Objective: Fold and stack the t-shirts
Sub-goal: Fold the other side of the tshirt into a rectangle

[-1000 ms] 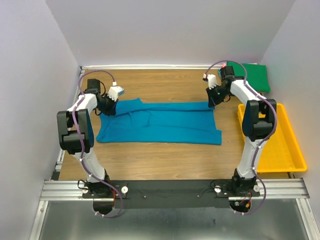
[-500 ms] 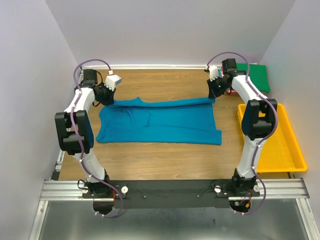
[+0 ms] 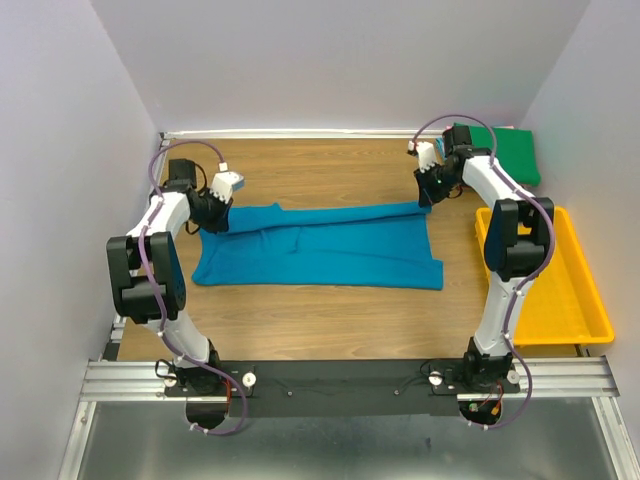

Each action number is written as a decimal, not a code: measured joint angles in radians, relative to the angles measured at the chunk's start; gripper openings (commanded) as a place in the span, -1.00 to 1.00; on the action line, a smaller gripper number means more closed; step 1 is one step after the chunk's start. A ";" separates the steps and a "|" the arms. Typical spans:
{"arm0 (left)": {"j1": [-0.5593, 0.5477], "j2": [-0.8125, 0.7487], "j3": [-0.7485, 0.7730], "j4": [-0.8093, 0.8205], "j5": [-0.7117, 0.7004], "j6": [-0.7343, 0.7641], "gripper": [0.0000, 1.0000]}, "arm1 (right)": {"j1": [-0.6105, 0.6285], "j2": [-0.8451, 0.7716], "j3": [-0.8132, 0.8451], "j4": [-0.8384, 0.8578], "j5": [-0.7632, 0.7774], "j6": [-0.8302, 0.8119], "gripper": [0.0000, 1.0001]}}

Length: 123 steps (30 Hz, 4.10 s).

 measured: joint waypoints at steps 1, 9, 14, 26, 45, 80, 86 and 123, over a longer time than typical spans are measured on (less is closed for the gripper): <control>0.000 0.000 -0.025 0.005 -0.002 0.000 -1.00 | 0.000 0.000 -0.009 -0.001 0.000 -0.004 -0.99; 0.000 0.032 -0.074 0.016 -0.017 0.018 -0.43 | 0.000 0.000 -0.055 -0.002 0.005 -0.023 -0.18; 0.006 0.036 0.006 -0.049 -0.009 0.046 -0.21 | -0.002 -0.004 -0.066 -0.005 0.012 -0.031 -0.02; 0.034 0.180 0.269 -0.071 0.018 0.015 -0.20 | -0.003 -0.033 0.005 -0.047 -0.029 0.011 -0.25; 0.034 0.307 0.302 -0.065 0.017 -0.022 -0.80 | -0.003 0.047 -0.014 -0.065 -0.026 0.033 -0.34; 0.009 -0.053 -0.159 -0.333 0.128 0.385 -1.00 | -0.003 0.035 -0.106 -0.083 0.023 -0.013 -0.86; -0.056 -0.102 -0.232 -0.362 0.136 0.452 -0.83 | -0.003 0.035 -0.106 -0.084 0.027 -0.018 -0.80; -0.500 0.031 -0.080 0.042 -0.081 -0.077 -0.28 | -0.003 0.074 -0.019 -0.181 0.019 0.024 -0.54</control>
